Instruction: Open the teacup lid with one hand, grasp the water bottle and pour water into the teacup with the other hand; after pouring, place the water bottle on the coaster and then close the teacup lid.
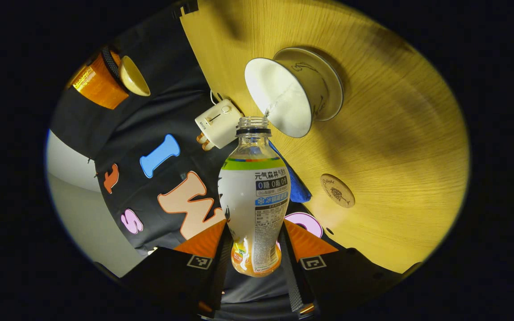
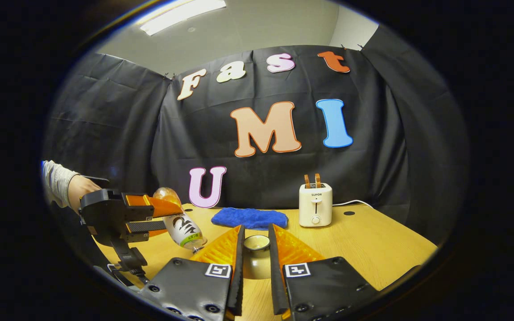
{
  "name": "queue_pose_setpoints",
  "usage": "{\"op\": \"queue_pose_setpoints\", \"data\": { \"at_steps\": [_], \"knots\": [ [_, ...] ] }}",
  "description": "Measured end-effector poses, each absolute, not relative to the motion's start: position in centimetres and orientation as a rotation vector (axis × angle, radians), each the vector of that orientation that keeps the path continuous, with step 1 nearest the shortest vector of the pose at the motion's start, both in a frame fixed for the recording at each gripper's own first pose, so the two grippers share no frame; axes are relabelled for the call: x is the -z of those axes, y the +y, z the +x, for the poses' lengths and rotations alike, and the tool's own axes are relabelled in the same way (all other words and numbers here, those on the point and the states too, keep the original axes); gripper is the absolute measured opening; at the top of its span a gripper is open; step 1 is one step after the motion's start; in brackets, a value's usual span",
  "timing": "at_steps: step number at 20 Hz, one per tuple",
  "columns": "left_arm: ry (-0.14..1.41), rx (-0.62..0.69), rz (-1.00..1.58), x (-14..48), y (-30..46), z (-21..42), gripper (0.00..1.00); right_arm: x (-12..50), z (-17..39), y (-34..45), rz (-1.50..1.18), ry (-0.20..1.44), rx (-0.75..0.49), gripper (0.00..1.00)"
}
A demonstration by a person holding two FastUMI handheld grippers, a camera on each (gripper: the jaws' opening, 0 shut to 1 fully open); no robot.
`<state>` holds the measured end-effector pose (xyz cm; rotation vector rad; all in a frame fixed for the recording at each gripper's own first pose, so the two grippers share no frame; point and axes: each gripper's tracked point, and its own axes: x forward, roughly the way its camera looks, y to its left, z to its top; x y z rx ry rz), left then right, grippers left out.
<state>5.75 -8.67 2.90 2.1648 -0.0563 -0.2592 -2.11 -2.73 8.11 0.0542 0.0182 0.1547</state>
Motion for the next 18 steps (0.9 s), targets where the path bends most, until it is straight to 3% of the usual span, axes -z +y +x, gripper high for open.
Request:
{"op": "queue_pose_setpoints", "data": {
  "at_steps": [10,18],
  "knots": [
    [0.032,0.326,2.025,-0.7,-7.0,5.4,0.56,-8.0,-2.1,-2.5,0.056,0.021,-0.159,0.28],
    [0.105,0.406,1.725,2.9,-6.7,4.6,0.55,-8.0,-2.0,-2.6,0.061,0.019,-0.154,0.31]
  ]
}}
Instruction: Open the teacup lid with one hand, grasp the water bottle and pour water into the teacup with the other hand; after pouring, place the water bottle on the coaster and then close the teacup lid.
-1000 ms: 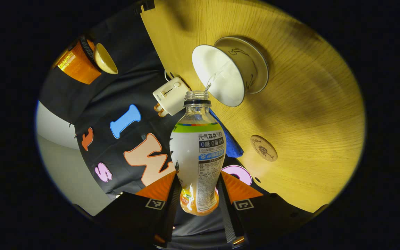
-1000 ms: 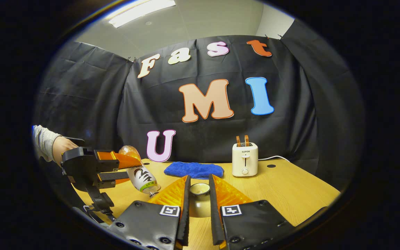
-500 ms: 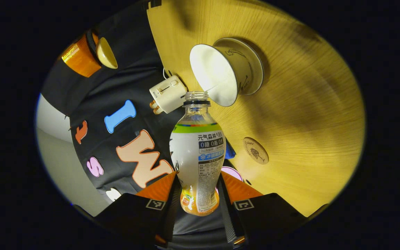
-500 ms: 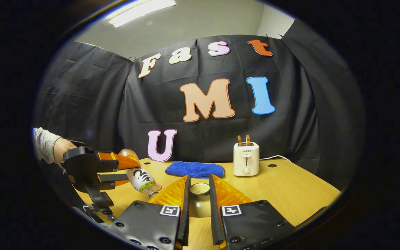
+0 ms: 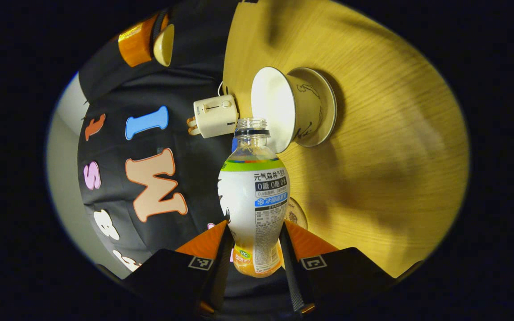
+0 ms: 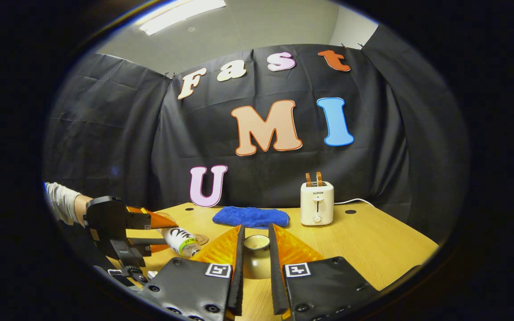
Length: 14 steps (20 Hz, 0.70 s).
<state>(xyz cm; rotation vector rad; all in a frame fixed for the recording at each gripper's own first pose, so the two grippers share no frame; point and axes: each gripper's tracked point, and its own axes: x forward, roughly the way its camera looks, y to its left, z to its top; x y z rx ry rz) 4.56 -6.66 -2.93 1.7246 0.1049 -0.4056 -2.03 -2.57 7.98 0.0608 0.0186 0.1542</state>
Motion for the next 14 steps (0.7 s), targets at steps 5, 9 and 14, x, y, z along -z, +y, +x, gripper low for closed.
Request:
{"op": "queue_pose_setpoints", "data": {
  "at_steps": [5,9,14],
  "knots": [
    [0.096,0.378,1.456,2.9,-6.5,4.4,0.56,-7.9,-1.9,-2.7,0.074,0.019,-0.149,0.29],
    [0.08,0.344,1.202,2.2,-6.9,4.1,0.55,-7.6,-1.8,-2.2,0.072,0.025,-0.158,0.29],
    [0.081,0.339,0.874,0.9,-7.6,4.3,0.55,-6.7,-1.6,-1.0,0.059,0.046,-0.179,0.28]
  ]
}}
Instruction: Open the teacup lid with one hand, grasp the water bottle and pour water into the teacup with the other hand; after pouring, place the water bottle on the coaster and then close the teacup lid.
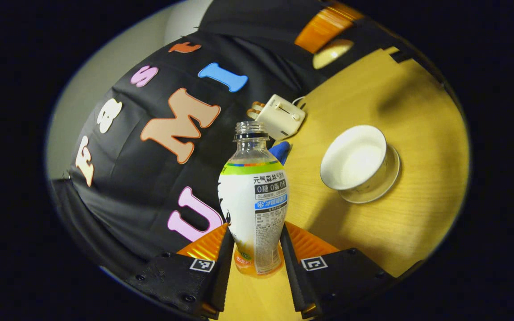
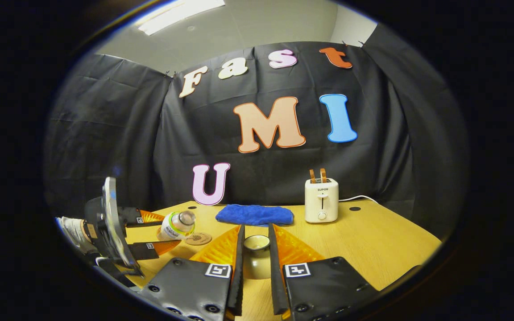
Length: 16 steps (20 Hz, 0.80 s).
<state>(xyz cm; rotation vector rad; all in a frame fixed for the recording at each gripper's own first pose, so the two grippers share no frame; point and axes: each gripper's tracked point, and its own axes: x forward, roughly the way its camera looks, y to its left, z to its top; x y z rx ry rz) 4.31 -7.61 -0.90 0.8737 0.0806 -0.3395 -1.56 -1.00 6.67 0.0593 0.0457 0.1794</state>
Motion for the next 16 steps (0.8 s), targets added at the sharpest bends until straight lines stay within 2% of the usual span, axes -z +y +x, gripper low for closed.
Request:
{"op": "queue_pose_setpoints", "data": {
  "at_steps": [4,10,13,15,16],
  "knots": [
    [0.105,0.329,0.7,0.9,-7.5,5.3,0.57,-6.1,-1.5,0.0,0.049,0.057,-0.196,0.28],
    [0.084,0.27,0.433,-0.5,-5.8,7.1,0.54,-5.2,-1.1,0.3,0.048,0.079,-0.203,0.31],
    [0.088,0.254,0.266,-0.5,-5.5,8.4,0.55,-4.7,-1.0,0.5,0.043,0.09,-0.205,0.27],
    [0.094,0.232,0.191,-0.6,-4.9,9.3,0.55,-4.4,-1.0,0.7,0.037,0.095,-0.207,0.29],
    [0.095,0.219,0.161,-0.5,-4.7,9.7,0.54,-4.3,-0.9,0.7,0.035,0.099,-0.209,0.27]
  ]
}}
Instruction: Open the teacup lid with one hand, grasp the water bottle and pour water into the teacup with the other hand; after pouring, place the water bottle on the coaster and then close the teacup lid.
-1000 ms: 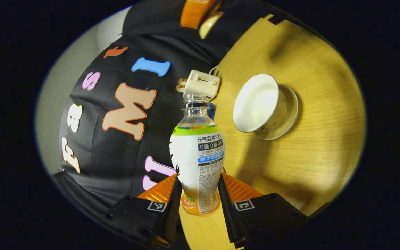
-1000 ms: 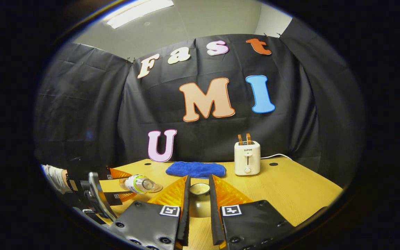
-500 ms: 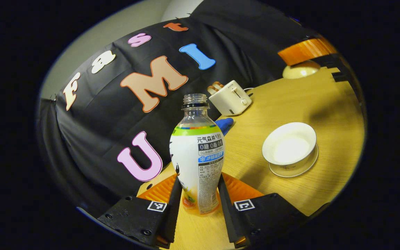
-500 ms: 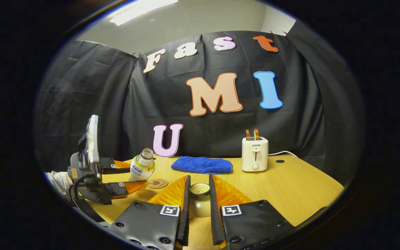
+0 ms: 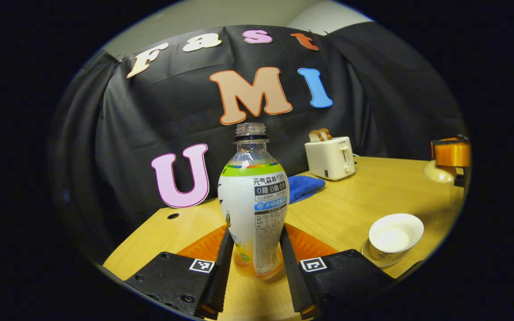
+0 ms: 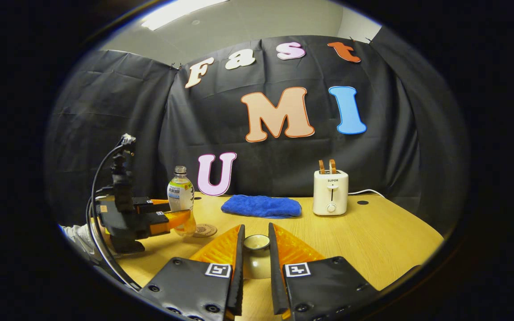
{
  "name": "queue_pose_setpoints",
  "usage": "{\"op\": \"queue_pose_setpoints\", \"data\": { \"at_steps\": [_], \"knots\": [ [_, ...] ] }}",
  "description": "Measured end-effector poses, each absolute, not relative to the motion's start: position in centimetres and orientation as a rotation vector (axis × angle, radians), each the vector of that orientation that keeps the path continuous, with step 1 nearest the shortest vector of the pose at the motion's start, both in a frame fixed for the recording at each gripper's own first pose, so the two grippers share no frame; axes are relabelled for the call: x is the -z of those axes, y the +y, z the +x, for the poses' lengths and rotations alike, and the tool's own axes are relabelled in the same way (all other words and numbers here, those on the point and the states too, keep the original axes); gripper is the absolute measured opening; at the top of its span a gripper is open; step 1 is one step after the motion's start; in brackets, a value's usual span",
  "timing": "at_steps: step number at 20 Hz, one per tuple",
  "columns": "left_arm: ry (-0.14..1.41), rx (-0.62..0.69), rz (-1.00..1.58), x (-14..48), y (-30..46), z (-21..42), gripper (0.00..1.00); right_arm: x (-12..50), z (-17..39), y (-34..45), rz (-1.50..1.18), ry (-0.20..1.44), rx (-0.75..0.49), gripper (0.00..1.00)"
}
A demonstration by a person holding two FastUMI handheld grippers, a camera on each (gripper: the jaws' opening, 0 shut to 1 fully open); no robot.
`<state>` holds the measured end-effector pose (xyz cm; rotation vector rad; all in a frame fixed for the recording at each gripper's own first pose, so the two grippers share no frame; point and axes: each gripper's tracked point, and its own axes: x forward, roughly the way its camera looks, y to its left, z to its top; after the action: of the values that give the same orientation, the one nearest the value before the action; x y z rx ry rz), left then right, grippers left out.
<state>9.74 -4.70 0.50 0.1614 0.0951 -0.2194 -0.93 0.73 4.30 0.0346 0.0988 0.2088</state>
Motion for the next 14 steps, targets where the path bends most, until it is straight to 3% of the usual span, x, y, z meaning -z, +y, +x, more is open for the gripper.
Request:
{"op": "queue_pose_setpoints", "data": {
  "at_steps": [2,14],
  "knots": [
    [0.083,0.211,0.138,-0.8,-4.7,10.6,0.55,-3.8,-0.8,0.6,0.032,0.108,-0.206,0.31],
    [0.098,0.177,0.038,-0.1,-4.6,15.5,0.56,-3.4,-0.3,-0.3,0.051,0.121,-0.188,0.28]
  ]
}}
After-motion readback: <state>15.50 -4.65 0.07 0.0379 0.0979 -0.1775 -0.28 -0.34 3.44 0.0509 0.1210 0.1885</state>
